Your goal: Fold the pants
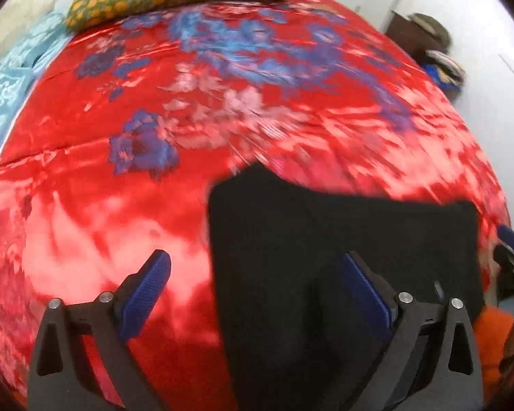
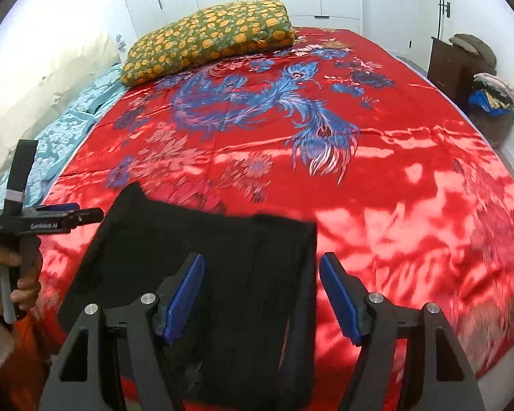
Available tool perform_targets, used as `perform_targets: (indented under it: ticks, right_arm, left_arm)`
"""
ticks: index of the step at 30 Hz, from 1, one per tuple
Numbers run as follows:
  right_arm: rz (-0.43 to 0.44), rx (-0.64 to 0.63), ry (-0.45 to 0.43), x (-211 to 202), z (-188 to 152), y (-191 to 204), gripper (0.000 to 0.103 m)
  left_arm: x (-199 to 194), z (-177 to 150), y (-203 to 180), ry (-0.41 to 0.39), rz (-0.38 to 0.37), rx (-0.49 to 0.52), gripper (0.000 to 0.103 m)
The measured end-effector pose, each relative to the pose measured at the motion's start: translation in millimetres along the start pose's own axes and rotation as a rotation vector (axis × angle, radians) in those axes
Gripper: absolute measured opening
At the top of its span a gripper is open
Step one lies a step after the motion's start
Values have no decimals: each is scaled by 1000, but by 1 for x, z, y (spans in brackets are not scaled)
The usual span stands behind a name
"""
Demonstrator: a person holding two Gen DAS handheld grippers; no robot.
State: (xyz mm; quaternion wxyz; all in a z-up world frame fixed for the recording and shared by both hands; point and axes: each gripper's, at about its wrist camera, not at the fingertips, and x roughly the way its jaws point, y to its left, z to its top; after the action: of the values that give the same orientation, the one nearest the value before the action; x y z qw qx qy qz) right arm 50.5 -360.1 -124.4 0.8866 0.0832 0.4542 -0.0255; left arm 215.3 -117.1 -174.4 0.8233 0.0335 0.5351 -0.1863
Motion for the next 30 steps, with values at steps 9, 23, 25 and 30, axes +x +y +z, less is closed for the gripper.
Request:
perform_targets:
  ticks: [9, 23, 25, 30]
  right_arm:
    - [-23, 45, 188, -4, -92, 18, 77]
    - [-310, -12, 53, -64, -82, 28, 90]
    - [-315, -18, 54, -61, -80, 31, 90]
    - [-318, -21, 50, -59, -80, 29, 90]
  left_arm:
    - [-40, -106, -45, 90, -4, 149, 100]
    - [-67, -105, -36, 7, 13, 107, 100]
    - [-66, -105, -33, 10, 21, 103, 100]
    - [-67, -101, -32, -8, 33, 99, 100]
